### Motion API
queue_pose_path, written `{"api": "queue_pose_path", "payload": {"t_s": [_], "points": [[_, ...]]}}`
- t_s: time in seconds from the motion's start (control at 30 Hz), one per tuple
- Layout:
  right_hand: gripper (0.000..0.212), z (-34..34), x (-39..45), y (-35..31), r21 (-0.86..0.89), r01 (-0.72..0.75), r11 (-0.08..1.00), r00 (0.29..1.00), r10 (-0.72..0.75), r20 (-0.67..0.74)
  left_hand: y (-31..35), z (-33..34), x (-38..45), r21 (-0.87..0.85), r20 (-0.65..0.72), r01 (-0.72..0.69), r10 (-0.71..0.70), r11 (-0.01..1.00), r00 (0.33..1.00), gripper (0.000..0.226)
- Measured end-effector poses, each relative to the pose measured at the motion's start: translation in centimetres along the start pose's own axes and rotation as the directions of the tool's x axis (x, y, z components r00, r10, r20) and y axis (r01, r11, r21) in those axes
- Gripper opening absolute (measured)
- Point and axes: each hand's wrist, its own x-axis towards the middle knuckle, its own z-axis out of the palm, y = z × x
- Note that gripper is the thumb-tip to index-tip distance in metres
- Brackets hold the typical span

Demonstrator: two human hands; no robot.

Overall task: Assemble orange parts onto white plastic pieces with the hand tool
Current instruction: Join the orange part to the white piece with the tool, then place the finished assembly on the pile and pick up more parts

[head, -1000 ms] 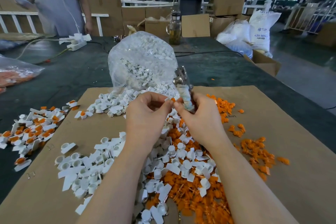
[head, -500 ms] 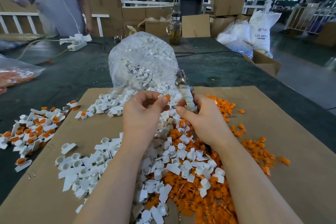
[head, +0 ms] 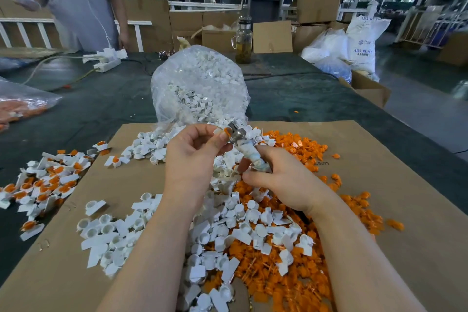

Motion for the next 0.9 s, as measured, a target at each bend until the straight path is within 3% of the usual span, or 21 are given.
{"api": "queue_pose_path", "payload": {"t_s": [0.3, 0.67, 0.8, 0.9], "points": [[0.008, 0.6, 0.3, 0.1, -0.086, 0.029, 0.996, 0.999, -0.031, -0.024, 0.0, 0.0, 0.1, -0.081, -0.006, 0.012, -0.013, 0.997, 1.000, 0.014], [0.024, 1.2, 0.8, 0.3, -0.191, 0.037, 0.981, 0.995, -0.055, -0.088, 0.1, -0.1, 0.3, -0.120, -0.019, 0.054, -0.056, 0.991, 0.998, 0.014], [0.005, 1.5, 0.8, 0.6, -0.278, 0.024, 0.960, 0.987, -0.067, -0.144, 0.1, -0.5, 0.4, -0.216, -0.053, 0.168, -0.183, 0.962, 0.982, 0.006], [0.005, 1.3, 0.8, 0.9, -0.331, -0.028, 0.943, 0.976, -0.045, -0.211, 0.3, -2.0, 1.1, -0.469, -0.160, 0.289, -0.403, 0.834, 0.901, 0.009]]}}
